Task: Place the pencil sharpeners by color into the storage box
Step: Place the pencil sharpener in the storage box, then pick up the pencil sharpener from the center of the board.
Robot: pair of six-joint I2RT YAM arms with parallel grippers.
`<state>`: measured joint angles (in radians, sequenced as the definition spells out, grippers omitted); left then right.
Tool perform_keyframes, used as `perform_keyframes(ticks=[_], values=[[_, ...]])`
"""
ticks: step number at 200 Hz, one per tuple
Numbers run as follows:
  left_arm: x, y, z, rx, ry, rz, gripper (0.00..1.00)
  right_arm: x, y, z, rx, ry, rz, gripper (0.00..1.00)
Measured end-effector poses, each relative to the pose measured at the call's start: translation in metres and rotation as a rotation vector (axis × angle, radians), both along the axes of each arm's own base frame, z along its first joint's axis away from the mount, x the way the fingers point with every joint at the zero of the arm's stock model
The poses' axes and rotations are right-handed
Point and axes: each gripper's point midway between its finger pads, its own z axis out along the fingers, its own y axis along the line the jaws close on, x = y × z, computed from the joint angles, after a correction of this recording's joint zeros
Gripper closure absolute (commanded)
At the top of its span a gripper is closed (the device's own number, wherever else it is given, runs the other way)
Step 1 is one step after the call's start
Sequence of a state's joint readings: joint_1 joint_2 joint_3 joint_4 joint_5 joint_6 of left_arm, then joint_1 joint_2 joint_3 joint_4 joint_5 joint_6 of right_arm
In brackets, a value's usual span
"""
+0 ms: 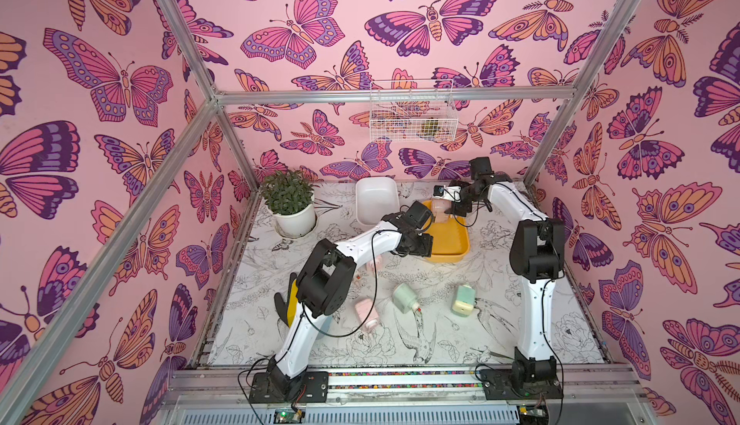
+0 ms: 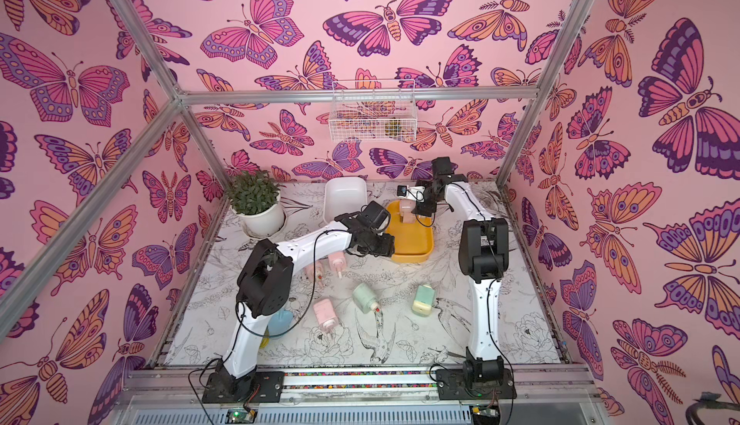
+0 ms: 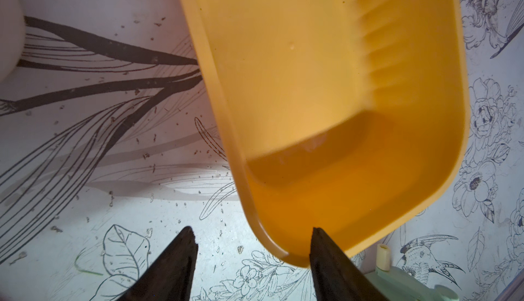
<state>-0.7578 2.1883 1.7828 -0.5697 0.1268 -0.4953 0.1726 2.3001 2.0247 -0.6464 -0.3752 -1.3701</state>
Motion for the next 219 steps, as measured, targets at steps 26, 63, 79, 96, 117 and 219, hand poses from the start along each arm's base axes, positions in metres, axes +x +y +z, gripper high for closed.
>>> perform_keyframes(ticks=[26,63,79,96,117,219], values=[[-0.001,0.000,0.000,0.005,-0.001,-0.008,0.30,-0.006,-0.001,-0.002,-0.005,0.015,0.003,0.17],[-0.002,0.001,0.003,0.009,-0.006,-0.023,0.28,-0.032,-0.001,0.016,0.010,0.032,0.018,0.16],[-0.005,0.004,0.009,0.013,-0.003,-0.031,0.27,-0.047,0.000,0.033,0.039,0.032,0.018,0.13],[-0.007,0.006,0.025,0.000,-0.021,-0.037,0.26,-0.062,0.003,0.051,0.099,0.030,-0.014,0.07],[-0.012,0.010,0.053,-0.027,-0.057,-0.038,0.21,-0.070,0.008,0.071,0.210,0.018,-0.095,0.01],[-0.008,0.099,0.077,0.133,-0.157,0.219,0.00,-0.053,-0.020,0.124,0.778,0.071,-0.835,0.01]])
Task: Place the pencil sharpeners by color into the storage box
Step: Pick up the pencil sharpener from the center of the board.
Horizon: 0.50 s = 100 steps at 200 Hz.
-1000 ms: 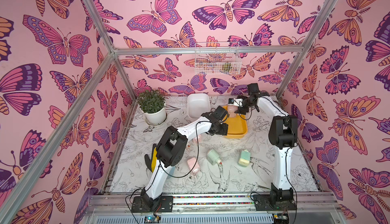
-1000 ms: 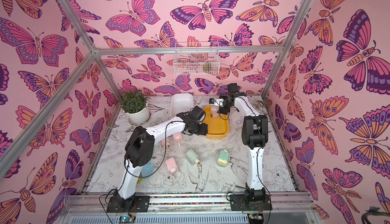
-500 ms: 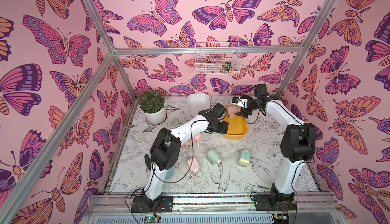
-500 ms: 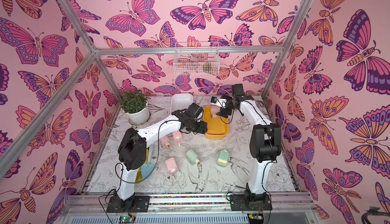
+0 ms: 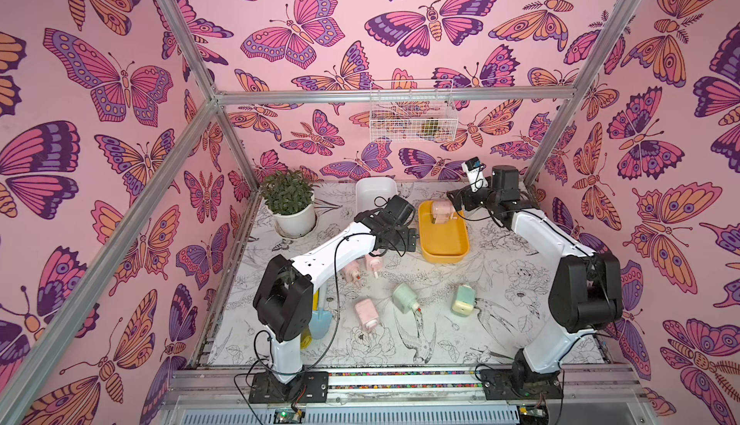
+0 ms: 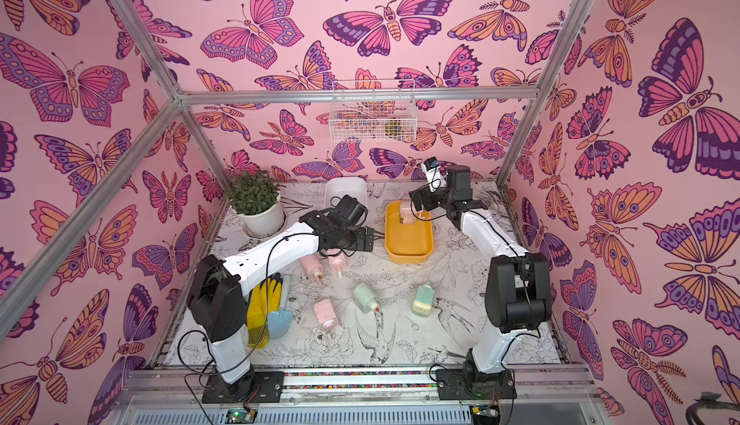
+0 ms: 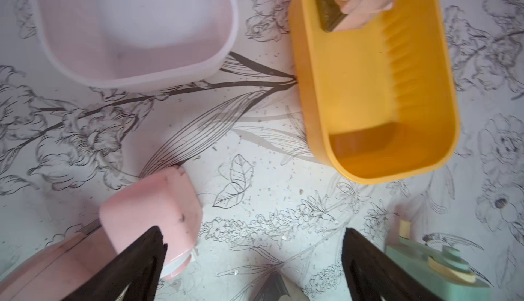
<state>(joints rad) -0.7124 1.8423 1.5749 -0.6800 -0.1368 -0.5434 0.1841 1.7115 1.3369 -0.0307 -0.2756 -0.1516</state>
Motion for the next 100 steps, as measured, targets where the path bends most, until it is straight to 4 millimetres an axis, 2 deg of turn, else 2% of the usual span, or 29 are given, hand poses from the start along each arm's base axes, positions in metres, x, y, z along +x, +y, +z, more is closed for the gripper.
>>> perform_keyframes(ticks=[17,39,60,79,100], values=[[0.008,0.015,-0.001,0.019,0.004,0.039,0.00,-0.011,-0.002,0.003,0.087,0.017,-0.048,0.01],[0.018,0.037,-0.002,0.049,0.035,0.097,0.00,-0.019,0.000,-0.005,0.185,0.087,-0.083,0.01],[0.025,0.064,-0.002,0.080,0.050,0.180,0.00,-0.024,0.010,-0.015,0.254,0.162,-0.107,0.01],[0.029,0.085,-0.003,0.124,0.052,0.231,0.00,-0.034,0.035,-0.029,0.287,0.252,-0.133,0.01],[0.029,0.106,-0.001,0.181,0.037,0.269,0.00,-0.053,0.080,-0.048,0.301,0.345,-0.118,0.01]])
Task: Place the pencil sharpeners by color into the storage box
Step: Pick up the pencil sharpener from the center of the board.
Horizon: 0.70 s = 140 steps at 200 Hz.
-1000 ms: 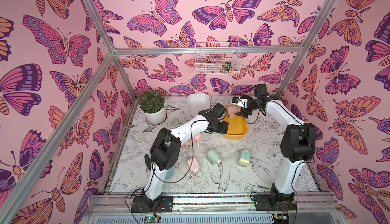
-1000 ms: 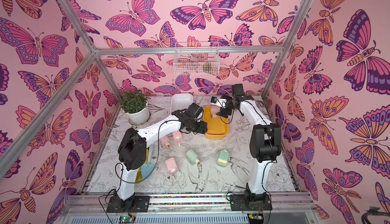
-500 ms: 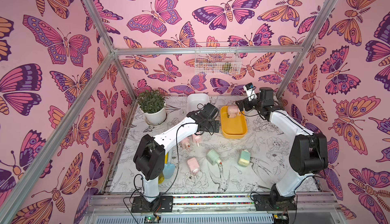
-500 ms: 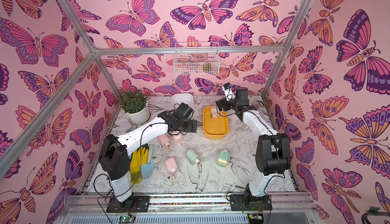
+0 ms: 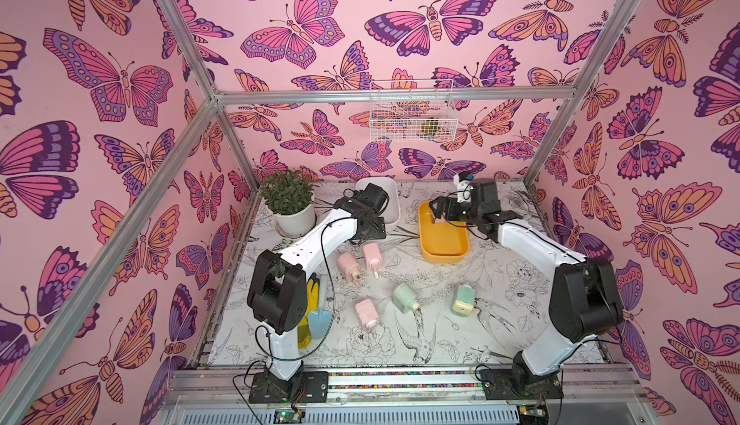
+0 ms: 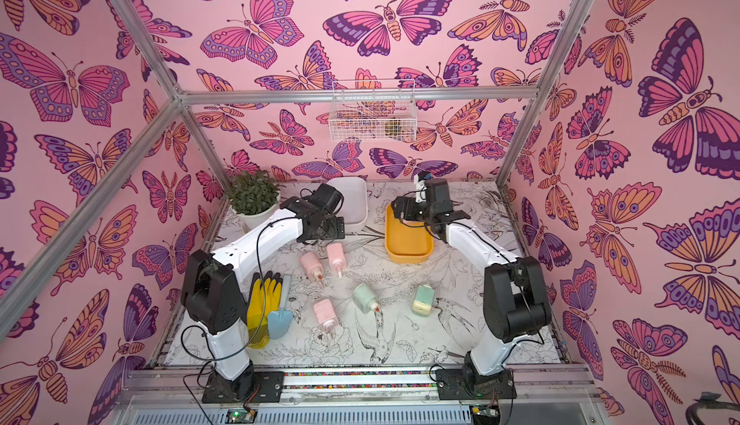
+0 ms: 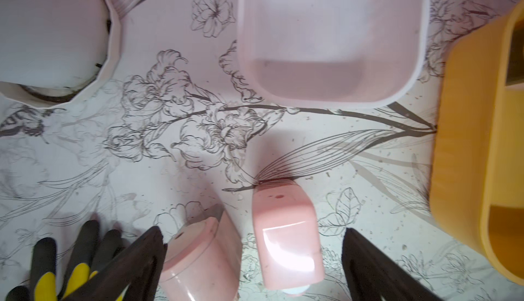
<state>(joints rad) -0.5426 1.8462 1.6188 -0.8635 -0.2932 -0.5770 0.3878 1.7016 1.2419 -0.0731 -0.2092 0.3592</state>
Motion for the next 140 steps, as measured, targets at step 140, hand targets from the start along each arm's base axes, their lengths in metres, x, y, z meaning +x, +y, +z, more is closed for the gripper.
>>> perform_keyframes(ticks=[140], values=[[-0.030,0.104,-0.019,0.073,0.135,0.104,0.00,-0.103,0.186,-0.088,-0.156,0.178,0.294,0.05]])
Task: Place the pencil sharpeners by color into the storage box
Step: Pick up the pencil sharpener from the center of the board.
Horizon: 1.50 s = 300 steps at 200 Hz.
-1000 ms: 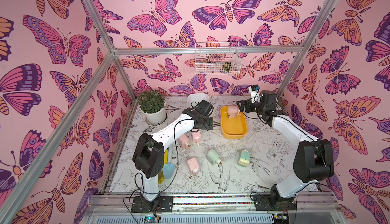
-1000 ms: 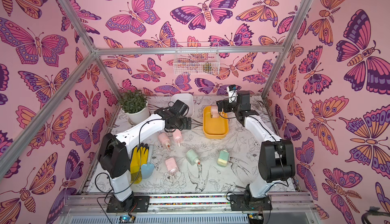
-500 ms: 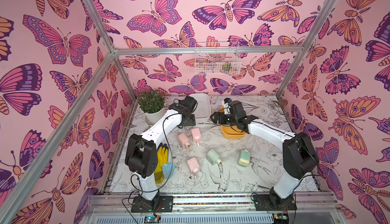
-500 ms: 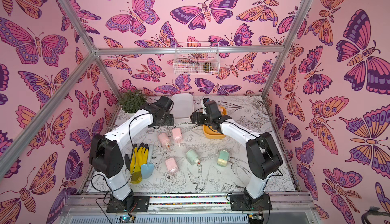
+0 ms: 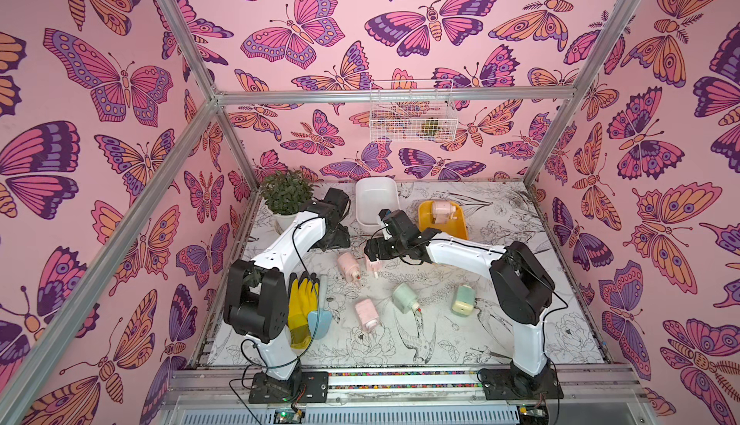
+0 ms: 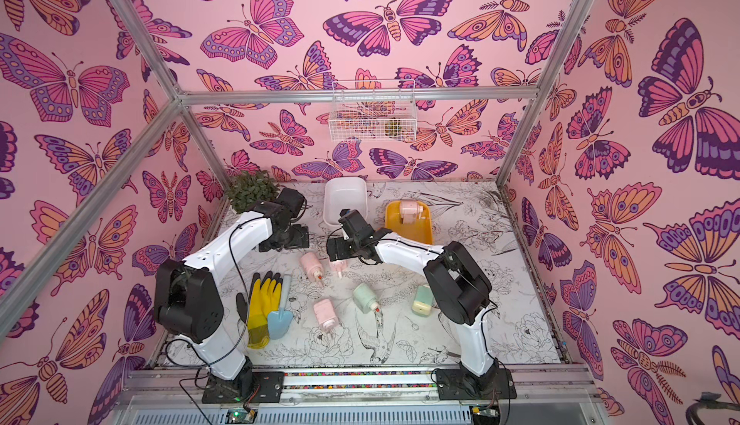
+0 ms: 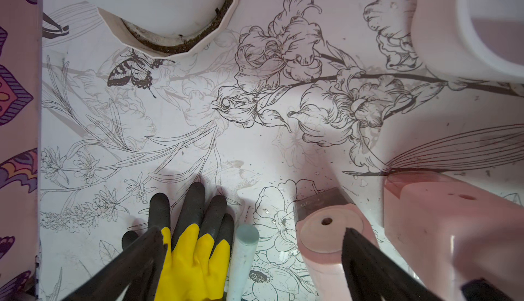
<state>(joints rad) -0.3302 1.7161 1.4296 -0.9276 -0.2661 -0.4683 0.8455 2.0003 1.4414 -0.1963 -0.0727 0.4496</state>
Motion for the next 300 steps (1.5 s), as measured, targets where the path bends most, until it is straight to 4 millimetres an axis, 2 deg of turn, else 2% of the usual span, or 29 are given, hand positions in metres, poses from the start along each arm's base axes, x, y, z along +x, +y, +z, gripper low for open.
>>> perform_keyframes(ticks=[41,73,140,198,217,256,300], values=[[0.001,-0.006,0.000,-0.060,-0.051,0.023,0.00,-0.006,0.007,0.002,-0.055,-0.040,0.002,0.07],[0.005,-0.008,0.001,-0.081,-0.087,0.038,0.00,-0.010,0.017,0.001,-0.094,-0.074,0.023,0.18],[0.004,-0.009,0.002,-0.099,-0.108,0.043,0.00,-0.009,0.014,-0.028,-0.208,-0.062,0.031,0.30],[0.002,-0.011,-0.001,-0.115,-0.098,0.040,0.00,-0.008,0.013,-0.028,-0.233,-0.081,0.051,0.68],[0.002,-0.012,-0.001,-0.120,-0.096,0.038,0.00,-0.010,0.014,-0.028,-0.238,-0.090,0.088,1.00],[0.005,-0.018,0.000,-0.151,-0.106,0.029,0.00,-0.016,0.018,-0.028,-0.256,-0.124,0.202,1.00],[0.006,-0.023,-0.004,-0.180,-0.110,0.026,0.00,-0.027,0.009,-0.023,-0.261,-0.149,0.303,1.00]])
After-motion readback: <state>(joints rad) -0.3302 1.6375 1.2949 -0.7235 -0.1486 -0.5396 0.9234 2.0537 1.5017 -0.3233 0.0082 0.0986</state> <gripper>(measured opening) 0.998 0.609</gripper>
